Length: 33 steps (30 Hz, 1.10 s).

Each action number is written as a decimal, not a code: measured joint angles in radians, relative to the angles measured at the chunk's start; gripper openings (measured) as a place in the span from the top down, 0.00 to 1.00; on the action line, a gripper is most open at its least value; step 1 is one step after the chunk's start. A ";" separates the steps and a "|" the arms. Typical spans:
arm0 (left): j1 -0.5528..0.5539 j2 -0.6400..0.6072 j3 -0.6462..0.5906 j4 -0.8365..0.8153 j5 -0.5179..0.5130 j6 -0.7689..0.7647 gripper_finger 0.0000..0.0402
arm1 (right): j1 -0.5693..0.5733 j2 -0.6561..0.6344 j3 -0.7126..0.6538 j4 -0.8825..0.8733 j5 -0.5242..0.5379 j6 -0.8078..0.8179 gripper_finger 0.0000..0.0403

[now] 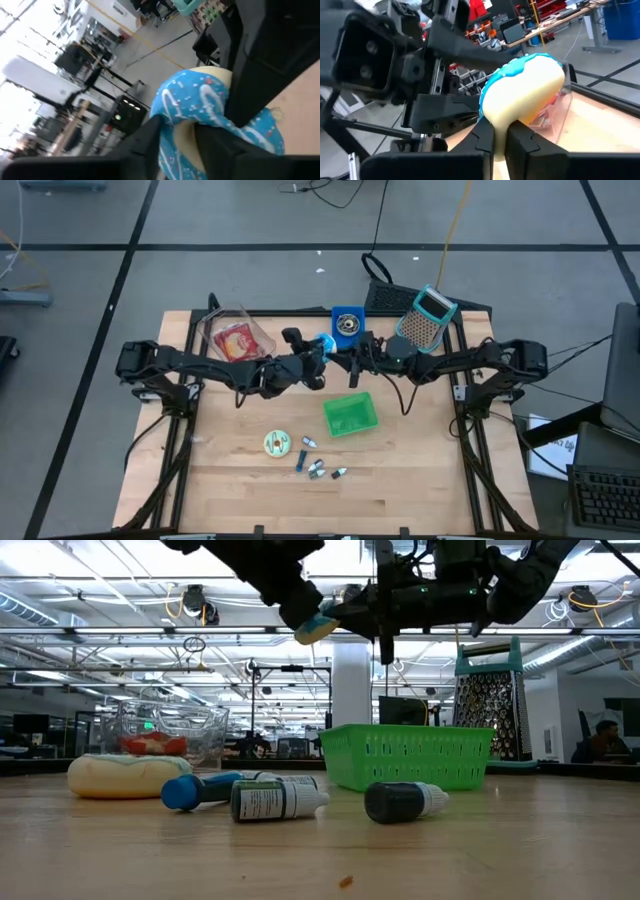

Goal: Pick & Place Food Item
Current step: Put the blue donut into the blue bin

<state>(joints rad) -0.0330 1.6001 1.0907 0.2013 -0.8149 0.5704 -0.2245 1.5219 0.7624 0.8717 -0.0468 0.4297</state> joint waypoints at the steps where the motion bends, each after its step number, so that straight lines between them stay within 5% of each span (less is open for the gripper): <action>1: -0.003 -0.004 0.007 -0.024 -0.001 -0.032 0.64 | 0.000 -0.001 0.000 -0.006 -0.001 0.000 0.98; 8: -0.010 -0.070 0.045 -0.310 0.047 -0.294 0.37 | -0.017 -0.023 0.000 -0.086 -0.033 0.005 0.95; 12: -0.010 -0.125 0.043 -0.379 0.208 -0.377 0.28 | -0.039 -0.078 0.000 -0.187 -0.024 -0.020 0.96; 19: 0.010 -0.209 0.031 -0.406 0.403 -0.439 0.26 | -0.157 -0.167 -0.003 -0.340 -0.026 -0.045 0.97; 23: 0.039 -0.215 -0.011 -0.356 0.425 -0.455 0.26 | -0.255 -0.155 -0.003 -0.429 -0.004 -0.008 0.97; 33: 0.121 -0.209 -0.129 -0.268 0.432 -0.553 0.26 | -0.339 0.034 -0.001 -0.315 -0.005 0.030 0.97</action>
<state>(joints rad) 0.0876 1.3914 0.9621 -0.0665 -0.3824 0.0173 -0.5637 1.5562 0.7612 0.5566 -0.0515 0.4595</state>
